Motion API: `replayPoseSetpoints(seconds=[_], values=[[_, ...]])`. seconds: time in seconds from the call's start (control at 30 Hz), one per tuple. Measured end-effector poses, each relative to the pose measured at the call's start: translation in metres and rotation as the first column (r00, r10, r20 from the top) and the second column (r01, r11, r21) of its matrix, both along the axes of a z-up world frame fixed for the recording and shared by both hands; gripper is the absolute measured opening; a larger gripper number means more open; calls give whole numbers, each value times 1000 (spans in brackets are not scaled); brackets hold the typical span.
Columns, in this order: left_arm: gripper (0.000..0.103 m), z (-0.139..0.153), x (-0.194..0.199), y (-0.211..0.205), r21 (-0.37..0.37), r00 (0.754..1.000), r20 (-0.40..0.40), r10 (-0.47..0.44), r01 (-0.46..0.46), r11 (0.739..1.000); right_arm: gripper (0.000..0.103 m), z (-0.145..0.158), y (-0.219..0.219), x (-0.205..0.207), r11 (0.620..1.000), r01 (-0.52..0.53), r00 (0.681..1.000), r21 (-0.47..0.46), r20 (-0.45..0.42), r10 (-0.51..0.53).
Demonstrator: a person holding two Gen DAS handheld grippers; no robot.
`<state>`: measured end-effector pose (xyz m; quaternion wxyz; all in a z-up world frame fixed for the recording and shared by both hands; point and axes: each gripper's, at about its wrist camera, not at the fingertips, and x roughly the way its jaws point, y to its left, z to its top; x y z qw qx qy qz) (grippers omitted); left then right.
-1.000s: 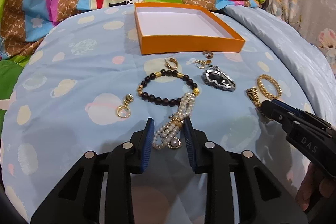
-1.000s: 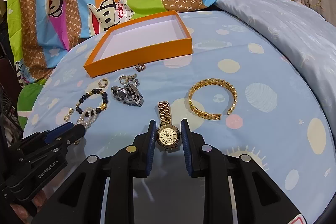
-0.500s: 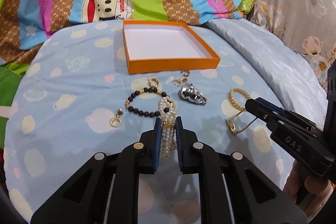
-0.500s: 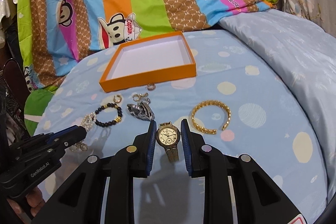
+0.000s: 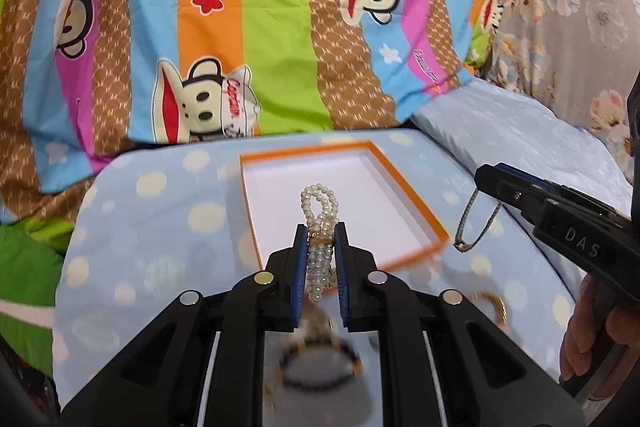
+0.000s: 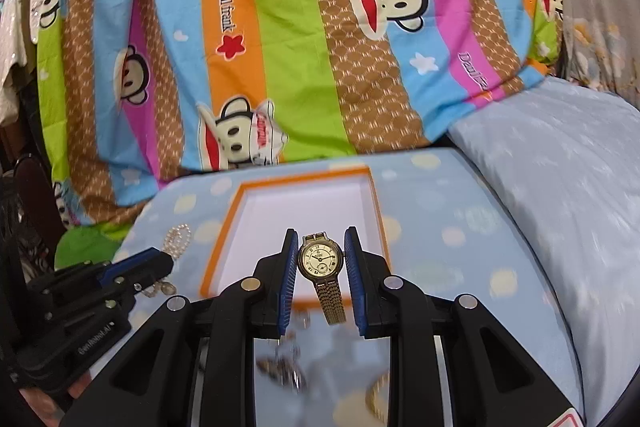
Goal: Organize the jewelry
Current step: 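Carry the pearl bracelet and gold watch into the orange box and open both tools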
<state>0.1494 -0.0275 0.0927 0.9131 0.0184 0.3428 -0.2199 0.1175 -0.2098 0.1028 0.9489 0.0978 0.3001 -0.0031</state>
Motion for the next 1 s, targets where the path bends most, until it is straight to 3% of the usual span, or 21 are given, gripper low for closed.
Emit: replayPoseSetpoints(seconds=[0.1,0.27,0.43,0.67,0.7,0.73,0.8,1.0], values=[[12,-4,40,-9,-14,1000,-8,20,-21,1000,23,0,-5,44,1000,-8,1000,14,-6,8],[12,-35,95,-29,19,997,-67,46,-45,999,23,-28,-10,109,999,-3,997,39,-75,6],[12,-67,124,-39,53,991,-117,58,-52,997,23,-60,-14,141,999,5,991,54,-134,2],[15,-79,137,-43,56,988,-142,58,-51,997,24,-89,-20,161,998,6,979,66,-205,7],[25,-79,137,-42,54,988,-143,66,-59,997,25,-88,-21,159,998,9,980,60,-197,3],[43,-79,138,-40,48,987,-142,72,-66,997,26,-86,-21,157,999,17,982,50,-189,-7],[59,-76,136,-35,40,987,-125,100,-96,995,27,-77,-24,149,998,26,986,49,-166,-17],[59,-46,117,-6,-20,987,-93,130,-132,991,30,-43,-31,91,998,51,996,43,-77,-47]])
